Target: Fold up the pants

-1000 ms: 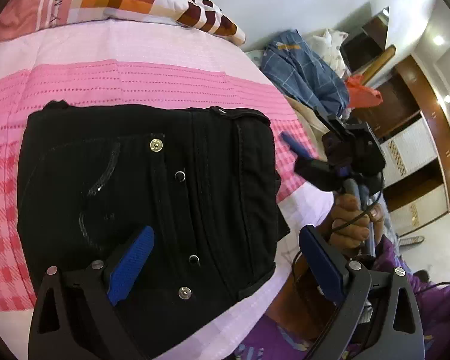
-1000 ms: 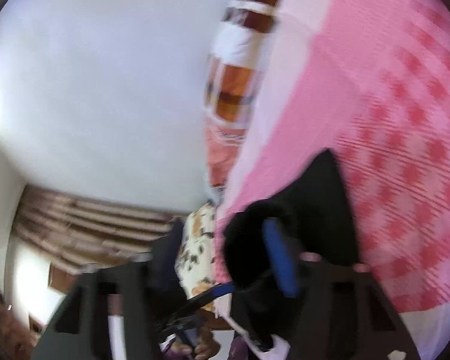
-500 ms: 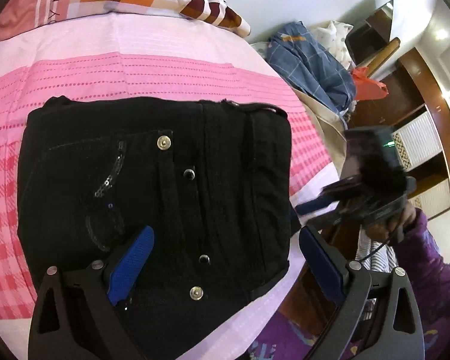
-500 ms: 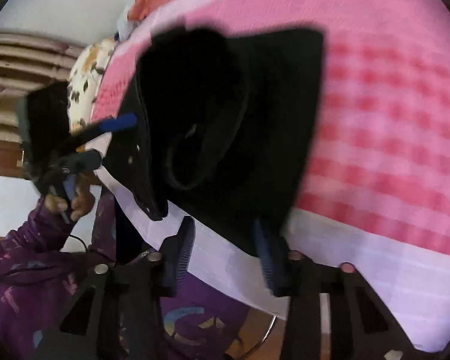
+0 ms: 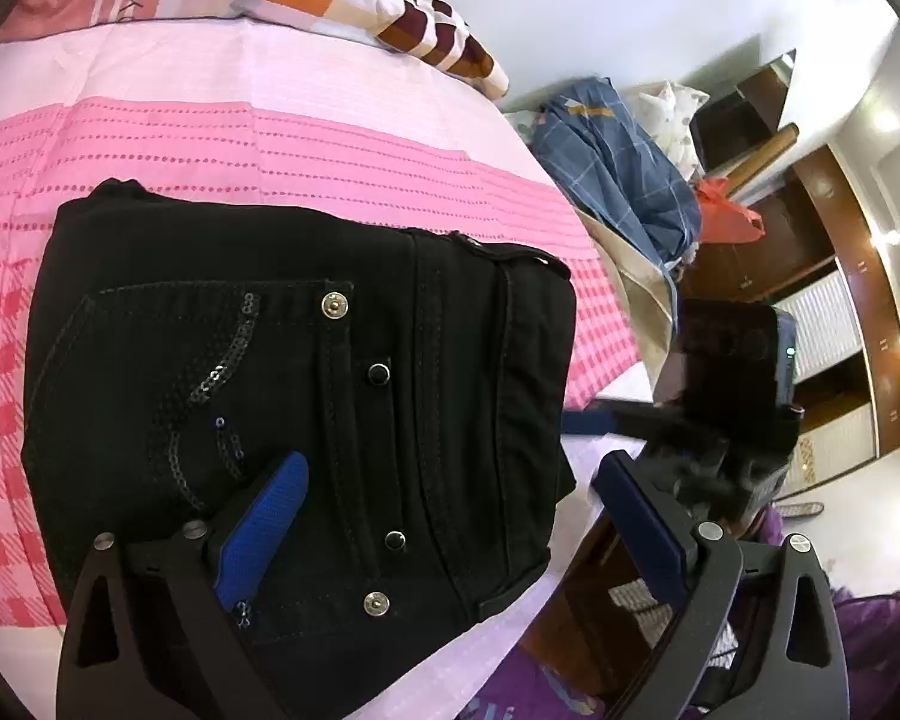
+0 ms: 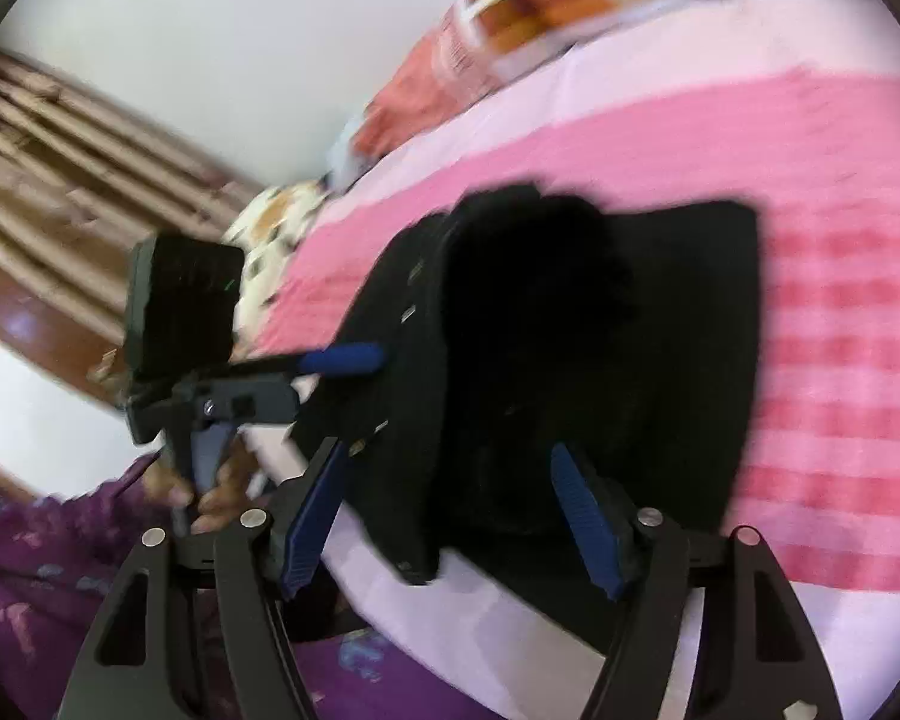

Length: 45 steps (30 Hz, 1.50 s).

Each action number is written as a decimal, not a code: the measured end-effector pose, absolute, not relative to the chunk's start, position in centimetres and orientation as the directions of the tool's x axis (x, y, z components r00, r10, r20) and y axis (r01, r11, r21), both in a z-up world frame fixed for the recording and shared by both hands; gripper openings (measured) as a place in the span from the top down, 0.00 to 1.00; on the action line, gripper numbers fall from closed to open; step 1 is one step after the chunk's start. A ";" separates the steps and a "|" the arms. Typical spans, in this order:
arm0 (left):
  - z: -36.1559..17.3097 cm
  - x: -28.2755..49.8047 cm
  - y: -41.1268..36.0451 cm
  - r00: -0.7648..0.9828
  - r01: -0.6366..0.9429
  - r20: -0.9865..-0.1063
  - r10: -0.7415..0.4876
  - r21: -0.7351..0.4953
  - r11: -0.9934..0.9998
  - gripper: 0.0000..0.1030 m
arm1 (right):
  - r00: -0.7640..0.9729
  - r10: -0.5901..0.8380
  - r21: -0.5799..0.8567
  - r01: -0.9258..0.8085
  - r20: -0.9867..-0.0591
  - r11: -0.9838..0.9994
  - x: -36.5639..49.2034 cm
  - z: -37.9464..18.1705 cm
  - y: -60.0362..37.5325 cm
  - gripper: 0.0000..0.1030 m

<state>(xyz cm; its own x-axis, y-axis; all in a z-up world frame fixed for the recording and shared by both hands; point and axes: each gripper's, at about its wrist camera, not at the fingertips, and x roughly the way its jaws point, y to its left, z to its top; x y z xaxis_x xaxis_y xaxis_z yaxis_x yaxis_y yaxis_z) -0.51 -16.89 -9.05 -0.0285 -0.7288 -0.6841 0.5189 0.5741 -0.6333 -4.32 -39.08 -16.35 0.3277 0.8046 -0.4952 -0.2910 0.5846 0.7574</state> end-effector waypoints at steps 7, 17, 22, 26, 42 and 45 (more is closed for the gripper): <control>-9.2 1.5 -18.9 -0.026 0.562 -0.711 -0.703 -0.592 0.578 0.06 | 0.021 0.819 0.679 -0.548 -0.573 0.489 -4.8 -13.6 -34.8 0.37; -9.1 4.6 -19.0 0.026 0.481 -0.661 -0.750 -0.649 0.589 0.06 | 0.190 0.725 0.596 -0.453 -0.662 0.663 -6.0 -12.1 -43.2 0.56; -7.7 2.4 -19.1 0.074 0.549 -0.667 -0.742 -0.594 0.588 0.06 | 0.349 0.782 0.688 -0.375 -0.517 0.622 -6.3 -13.1 -43.7 0.54; -5.7 -1.2 -17.5 0.127 0.631 -0.667 -0.734 -0.517 0.579 0.06 | 0.314 0.821 0.727 -0.384 -0.477 0.569 -7.3 -14.2 -40.9 0.50; -3.6 -5.2 -12.5 0.253 0.620 -0.635 -0.730 -0.473 0.627 0.05 | 0.357 0.842 0.639 -0.548 -0.405 0.540 -4.1 -5.0 -34.8 0.92; -3.8 -3.9 -12.3 0.261 0.590 -0.616 -0.744 -0.508 0.628 0.05 | 0.384 0.827 0.632 -0.534 -0.411 0.562 -3.3 -5.2 -36.0 0.93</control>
